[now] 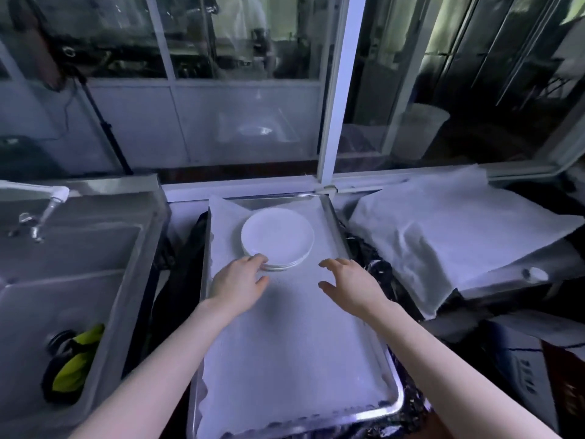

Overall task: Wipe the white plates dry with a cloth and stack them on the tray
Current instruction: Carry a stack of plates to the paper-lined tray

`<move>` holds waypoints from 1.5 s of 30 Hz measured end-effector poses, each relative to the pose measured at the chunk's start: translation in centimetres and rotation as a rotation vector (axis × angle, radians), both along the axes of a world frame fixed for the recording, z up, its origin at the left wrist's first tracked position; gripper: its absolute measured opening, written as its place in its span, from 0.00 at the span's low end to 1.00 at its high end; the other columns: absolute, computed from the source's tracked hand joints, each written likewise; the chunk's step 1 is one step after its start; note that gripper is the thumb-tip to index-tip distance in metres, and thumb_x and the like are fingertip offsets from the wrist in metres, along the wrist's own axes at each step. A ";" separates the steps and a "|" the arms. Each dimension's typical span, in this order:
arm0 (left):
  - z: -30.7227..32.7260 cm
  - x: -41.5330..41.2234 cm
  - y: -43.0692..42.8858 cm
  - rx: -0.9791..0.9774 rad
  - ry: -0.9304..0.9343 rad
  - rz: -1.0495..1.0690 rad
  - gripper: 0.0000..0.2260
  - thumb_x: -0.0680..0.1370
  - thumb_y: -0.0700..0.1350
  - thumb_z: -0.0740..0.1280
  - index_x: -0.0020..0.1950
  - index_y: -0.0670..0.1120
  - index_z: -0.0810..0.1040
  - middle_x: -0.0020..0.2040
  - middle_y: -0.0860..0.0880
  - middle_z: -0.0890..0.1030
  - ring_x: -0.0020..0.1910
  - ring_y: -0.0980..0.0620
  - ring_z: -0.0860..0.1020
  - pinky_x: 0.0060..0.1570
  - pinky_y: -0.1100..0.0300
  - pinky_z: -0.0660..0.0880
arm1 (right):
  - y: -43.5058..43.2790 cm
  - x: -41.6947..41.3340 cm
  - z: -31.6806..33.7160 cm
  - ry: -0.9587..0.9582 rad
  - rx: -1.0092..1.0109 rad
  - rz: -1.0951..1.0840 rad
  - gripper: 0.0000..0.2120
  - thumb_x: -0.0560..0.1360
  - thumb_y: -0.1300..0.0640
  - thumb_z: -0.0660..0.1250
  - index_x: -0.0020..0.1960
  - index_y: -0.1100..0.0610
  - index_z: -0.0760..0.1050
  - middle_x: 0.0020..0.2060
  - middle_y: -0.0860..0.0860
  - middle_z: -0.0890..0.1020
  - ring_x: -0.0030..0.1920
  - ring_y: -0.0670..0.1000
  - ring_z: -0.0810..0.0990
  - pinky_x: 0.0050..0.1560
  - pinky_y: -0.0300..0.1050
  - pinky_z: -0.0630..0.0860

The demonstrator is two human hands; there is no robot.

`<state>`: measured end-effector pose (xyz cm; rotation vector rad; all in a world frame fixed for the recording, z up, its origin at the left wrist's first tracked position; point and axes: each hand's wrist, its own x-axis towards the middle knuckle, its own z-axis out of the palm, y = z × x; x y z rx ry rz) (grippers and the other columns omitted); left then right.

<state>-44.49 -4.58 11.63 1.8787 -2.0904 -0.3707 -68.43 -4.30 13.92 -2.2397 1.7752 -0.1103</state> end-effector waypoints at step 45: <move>-6.6 -1.5 -12.8 0.496 1.086 0.789 0.23 0.56 0.44 0.81 0.49 0.50 0.82 0.43 0.56 0.86 0.37 0.60 0.84 0.29 0.66 0.76 | -18.9 1.6 -10.3 -0.926 0.452 -0.544 0.41 0.56 0.51 0.84 0.65 0.54 0.70 0.61 0.52 0.77 0.57 0.54 0.80 0.56 0.58 0.80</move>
